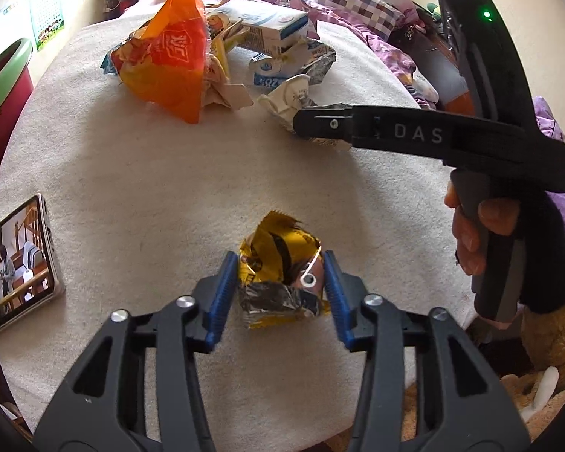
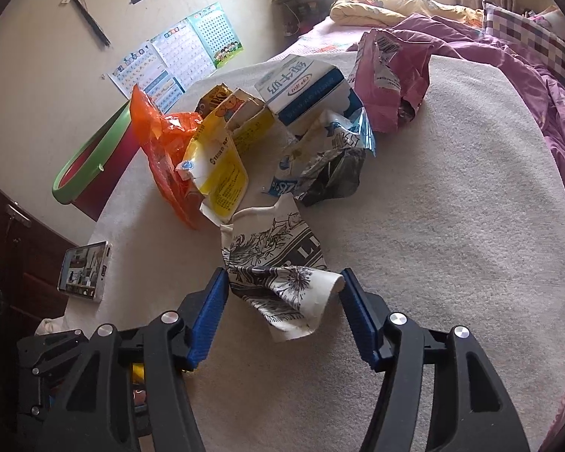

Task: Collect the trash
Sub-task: 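Grasp the crumpled black-and-white patterned paper with the right tool while the left lifts its wrapper, then carry the yellow wrapper and patterned paper with both tools over the red bucket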

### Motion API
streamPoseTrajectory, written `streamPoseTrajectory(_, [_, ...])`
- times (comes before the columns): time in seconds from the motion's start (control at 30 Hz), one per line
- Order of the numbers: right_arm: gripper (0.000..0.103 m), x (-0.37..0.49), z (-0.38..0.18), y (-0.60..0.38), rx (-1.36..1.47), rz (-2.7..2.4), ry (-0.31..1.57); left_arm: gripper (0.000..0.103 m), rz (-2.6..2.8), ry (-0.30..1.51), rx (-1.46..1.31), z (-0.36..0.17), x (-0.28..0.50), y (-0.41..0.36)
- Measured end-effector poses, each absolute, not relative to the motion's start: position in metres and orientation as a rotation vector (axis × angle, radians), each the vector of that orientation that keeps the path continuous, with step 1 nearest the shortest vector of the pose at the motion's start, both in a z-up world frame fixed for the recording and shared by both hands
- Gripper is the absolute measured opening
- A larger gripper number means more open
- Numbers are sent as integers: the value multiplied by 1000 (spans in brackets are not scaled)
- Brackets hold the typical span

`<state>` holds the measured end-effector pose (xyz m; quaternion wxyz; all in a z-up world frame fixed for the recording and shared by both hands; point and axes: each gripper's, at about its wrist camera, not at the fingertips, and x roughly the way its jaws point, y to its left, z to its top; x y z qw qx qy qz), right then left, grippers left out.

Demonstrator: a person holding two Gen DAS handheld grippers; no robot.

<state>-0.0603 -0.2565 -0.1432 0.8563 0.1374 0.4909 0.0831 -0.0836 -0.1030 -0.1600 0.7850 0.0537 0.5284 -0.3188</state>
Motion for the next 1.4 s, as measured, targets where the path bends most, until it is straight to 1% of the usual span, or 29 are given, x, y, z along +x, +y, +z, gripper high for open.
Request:
streamPoseTrajectory(0.07, [49, -61, -141, -256, 287, 179, 1019, 35, -688, 1132, 112, -159, -82, -104])
streamPoseTrajectory(0.17, [48, -62, -138, -255, 282, 181, 1006, 33, -683, 1112, 107, -156, -81, -103])
streamPoseTrajectory(0.47, [47, -72, -119, -250, 325, 200, 956, 32, -640, 1049, 44, -141, -70, -86])
streamPoseTrajectory(0.93, [47, -70, -80, -234, 355, 250, 837, 31, -642, 1000, 65, -123, -70, -75])
streamPoseTrajectory(1.2, [47, -65, -73, -218, 360, 259, 825, 31, -654, 1001, 54, -123, -61, -62])
streamPoseTrajectory(1.4, [47, -60, -59, -202, 353, 234, 779, 31, -628, 935, 61, -109, -47, -36])
